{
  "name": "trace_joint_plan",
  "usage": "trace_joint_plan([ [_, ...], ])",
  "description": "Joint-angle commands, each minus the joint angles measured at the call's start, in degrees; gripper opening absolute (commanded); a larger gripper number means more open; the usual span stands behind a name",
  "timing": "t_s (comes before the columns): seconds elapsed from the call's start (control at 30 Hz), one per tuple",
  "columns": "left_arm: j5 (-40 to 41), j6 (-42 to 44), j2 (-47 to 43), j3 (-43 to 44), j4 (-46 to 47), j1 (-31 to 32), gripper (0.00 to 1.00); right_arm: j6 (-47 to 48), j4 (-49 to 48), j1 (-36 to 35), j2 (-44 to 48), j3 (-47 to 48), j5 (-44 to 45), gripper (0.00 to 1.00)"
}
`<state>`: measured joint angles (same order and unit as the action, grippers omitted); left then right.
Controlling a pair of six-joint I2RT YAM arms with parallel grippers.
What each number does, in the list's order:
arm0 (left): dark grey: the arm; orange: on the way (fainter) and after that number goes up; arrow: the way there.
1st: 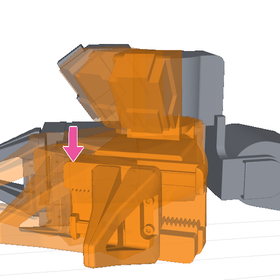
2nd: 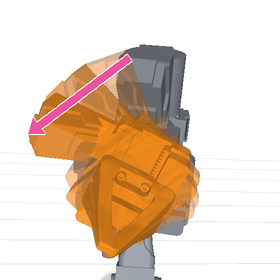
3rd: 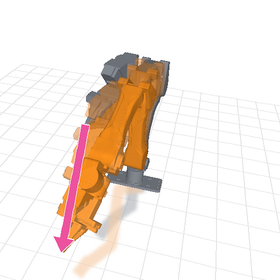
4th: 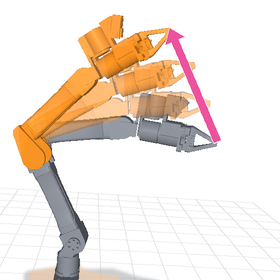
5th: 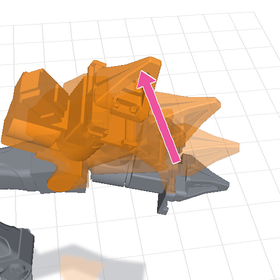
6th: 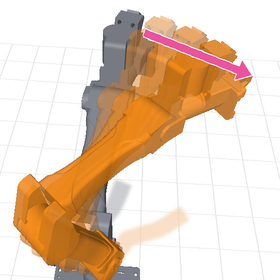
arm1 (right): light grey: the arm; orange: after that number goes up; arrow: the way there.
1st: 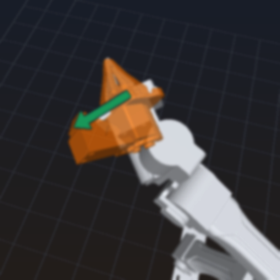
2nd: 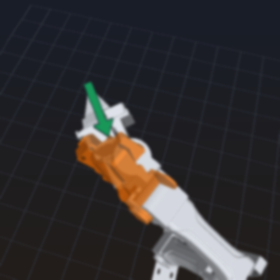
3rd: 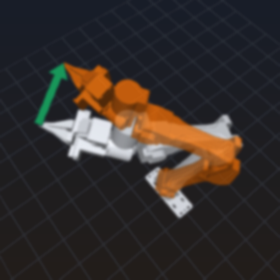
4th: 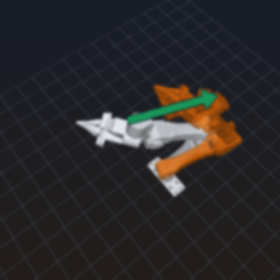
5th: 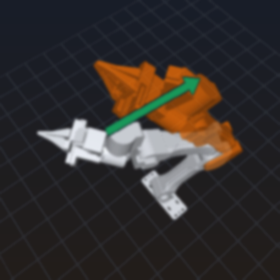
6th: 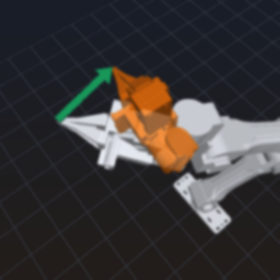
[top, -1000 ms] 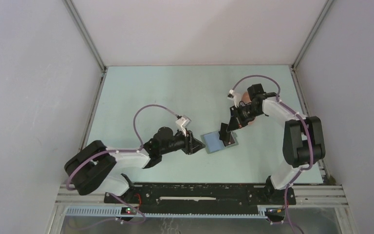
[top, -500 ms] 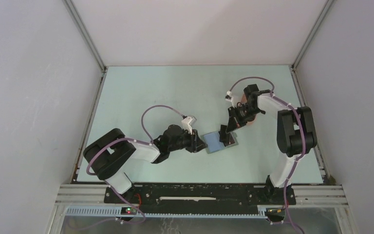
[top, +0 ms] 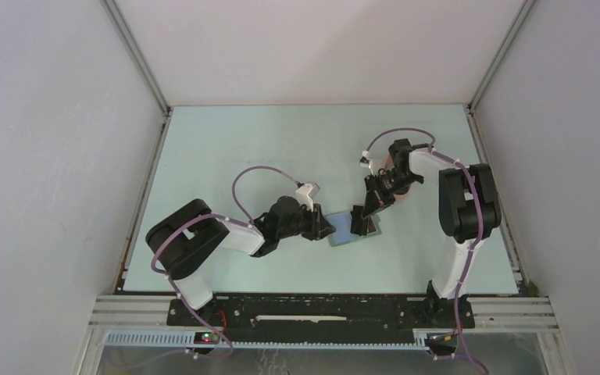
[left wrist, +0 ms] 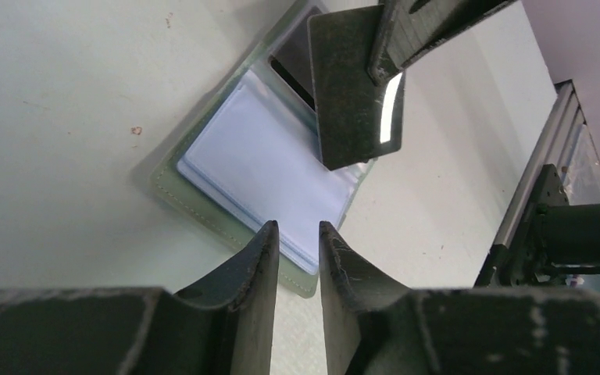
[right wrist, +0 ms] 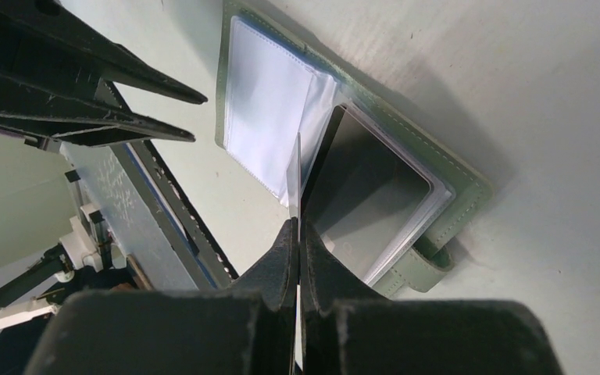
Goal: Put the credit cards into the card holder
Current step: Insert the credit card into the card holder.
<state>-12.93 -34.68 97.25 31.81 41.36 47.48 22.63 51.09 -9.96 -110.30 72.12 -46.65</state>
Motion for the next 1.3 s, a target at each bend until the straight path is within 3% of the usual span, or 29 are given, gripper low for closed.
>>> trace_joint_plan([
  [0.0,2.65,-0.24,1.38,3.12,-1.97,0.20,0.28,1.27,1.96,-0.24,-1.56,2.24,-1.26,0.00],
  [0.4,6.17,2.80,3.15,6.49,-8.96,0.15,0.20,0.22,3.75,-0.58,-6.14,4.72,-2.65,0.00],
  [0.73,5.55,2.97,4.08,7.12,-9.45,0.24,0.17,-6.70,1.65,-0.94,-7.89,5.05,0.50,0.00],
  [1.27,4.14,2.82,4.66,6.69,-9.43,0.16,0.16,-7.46,2.55,0.56,-9.74,4.13,-9.68,0.00],
])
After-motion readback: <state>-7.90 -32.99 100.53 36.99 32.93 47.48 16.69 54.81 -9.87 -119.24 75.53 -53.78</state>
